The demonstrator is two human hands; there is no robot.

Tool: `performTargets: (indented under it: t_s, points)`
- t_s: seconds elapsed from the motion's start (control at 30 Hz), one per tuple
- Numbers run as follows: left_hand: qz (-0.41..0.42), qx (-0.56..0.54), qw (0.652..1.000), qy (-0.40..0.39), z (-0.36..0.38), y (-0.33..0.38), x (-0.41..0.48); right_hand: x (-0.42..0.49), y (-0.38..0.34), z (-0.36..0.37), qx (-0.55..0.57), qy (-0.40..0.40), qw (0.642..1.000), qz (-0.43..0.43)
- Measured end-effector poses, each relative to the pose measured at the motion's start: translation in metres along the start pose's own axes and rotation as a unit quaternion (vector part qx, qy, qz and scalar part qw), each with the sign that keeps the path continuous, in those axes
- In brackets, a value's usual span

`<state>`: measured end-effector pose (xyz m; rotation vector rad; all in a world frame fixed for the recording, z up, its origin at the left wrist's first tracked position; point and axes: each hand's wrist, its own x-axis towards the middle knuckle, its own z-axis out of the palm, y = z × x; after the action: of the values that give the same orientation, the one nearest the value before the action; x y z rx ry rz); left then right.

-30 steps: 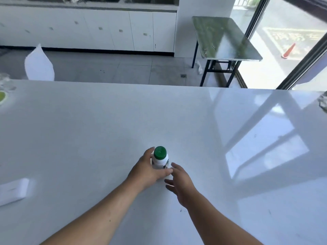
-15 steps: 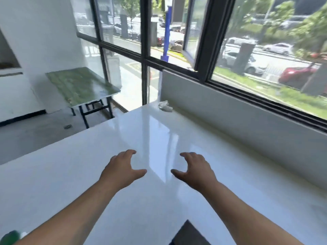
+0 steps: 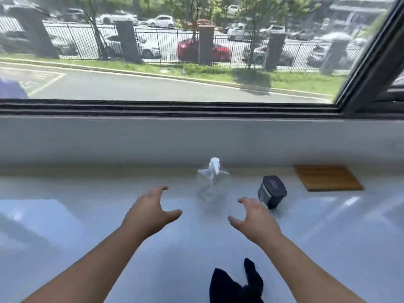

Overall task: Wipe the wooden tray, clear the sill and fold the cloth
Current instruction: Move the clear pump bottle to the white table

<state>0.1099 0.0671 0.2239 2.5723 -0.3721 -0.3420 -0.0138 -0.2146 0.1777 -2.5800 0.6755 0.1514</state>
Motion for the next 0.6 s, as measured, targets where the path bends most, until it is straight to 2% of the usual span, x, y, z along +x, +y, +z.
performTargets:
  t_s: [0.17, 0.27, 0.33, 0.43, 0.5, 0.6]
  points:
    - [0.002, -0.004, 1.0, -0.017, 0.065, 0.076, 0.088, 0.082, 0.053, 0.0, 0.065, -0.017, 0.997, 0.032]
    - [0.007, -0.008, 1.0, -0.009, 0.097, 0.089, 0.124, 0.124, 0.06, 0.021, 0.166, -0.053, 0.983, 0.063]
    - [-0.003, -0.012, 1.0, -0.016, 0.113, 0.093, 0.142, 0.147, 0.056, 0.036, 0.281, -0.099, 0.948, 0.109]
    - [0.002, -0.001, 0.999, -0.035, 0.133, 0.096, 0.163, 0.173, 0.051, 0.062, 0.421, -0.151, 0.874, 0.189]
    - [0.009, 0.006, 1.0, -0.023, 0.142, 0.095, 0.169, 0.182, 0.046, 0.075, 0.465, -0.178, 0.841, 0.21]
    - [0.022, 0.009, 1.0, 0.005, 0.14, 0.087, 0.17, 0.182, 0.032, 0.089, 0.502, -0.194, 0.813, 0.221]
